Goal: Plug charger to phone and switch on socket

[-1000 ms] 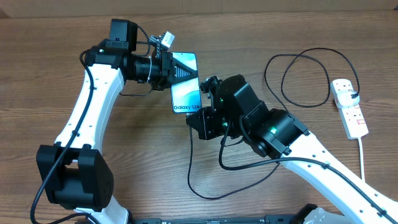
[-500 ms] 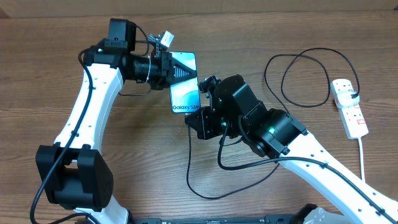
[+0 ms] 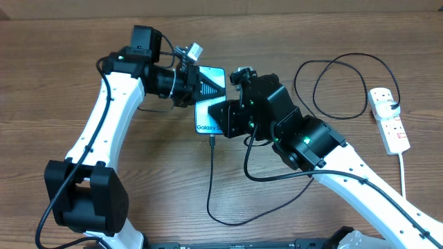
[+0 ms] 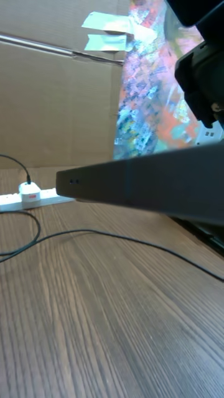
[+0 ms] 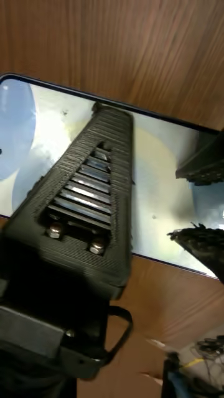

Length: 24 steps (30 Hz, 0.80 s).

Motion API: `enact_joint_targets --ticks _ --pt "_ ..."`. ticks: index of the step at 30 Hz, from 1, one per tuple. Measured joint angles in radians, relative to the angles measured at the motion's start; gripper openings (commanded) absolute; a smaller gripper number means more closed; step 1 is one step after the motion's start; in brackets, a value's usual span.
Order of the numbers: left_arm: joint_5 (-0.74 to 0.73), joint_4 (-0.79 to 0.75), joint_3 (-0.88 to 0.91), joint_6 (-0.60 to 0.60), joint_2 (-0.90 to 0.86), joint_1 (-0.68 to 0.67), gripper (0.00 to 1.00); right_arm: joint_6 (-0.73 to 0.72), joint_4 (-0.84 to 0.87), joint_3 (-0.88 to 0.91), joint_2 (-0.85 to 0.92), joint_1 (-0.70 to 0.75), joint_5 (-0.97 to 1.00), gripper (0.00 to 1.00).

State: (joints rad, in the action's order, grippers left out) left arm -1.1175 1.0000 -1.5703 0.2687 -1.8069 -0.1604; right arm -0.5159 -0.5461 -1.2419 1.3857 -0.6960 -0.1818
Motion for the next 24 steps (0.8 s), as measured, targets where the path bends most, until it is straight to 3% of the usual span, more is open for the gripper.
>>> enact_joint_targets --ticks 2,5,24 --pt "0.0 0.0 0.0 0.0 0.0 0.0 0.04 -0.003 0.002 0.0 0.0 0.0 0.008 0.54" --pt "0.003 -0.002 0.001 -0.006 0.0 0.001 0.04 -0.001 -0.01 0.0 0.0 0.0 0.016 0.7" --pt "-0.001 -0.054 0.001 -0.007 0.0 0.003 0.04 0.003 -0.228 -0.001 -0.026 0.0 -0.2 0.73"
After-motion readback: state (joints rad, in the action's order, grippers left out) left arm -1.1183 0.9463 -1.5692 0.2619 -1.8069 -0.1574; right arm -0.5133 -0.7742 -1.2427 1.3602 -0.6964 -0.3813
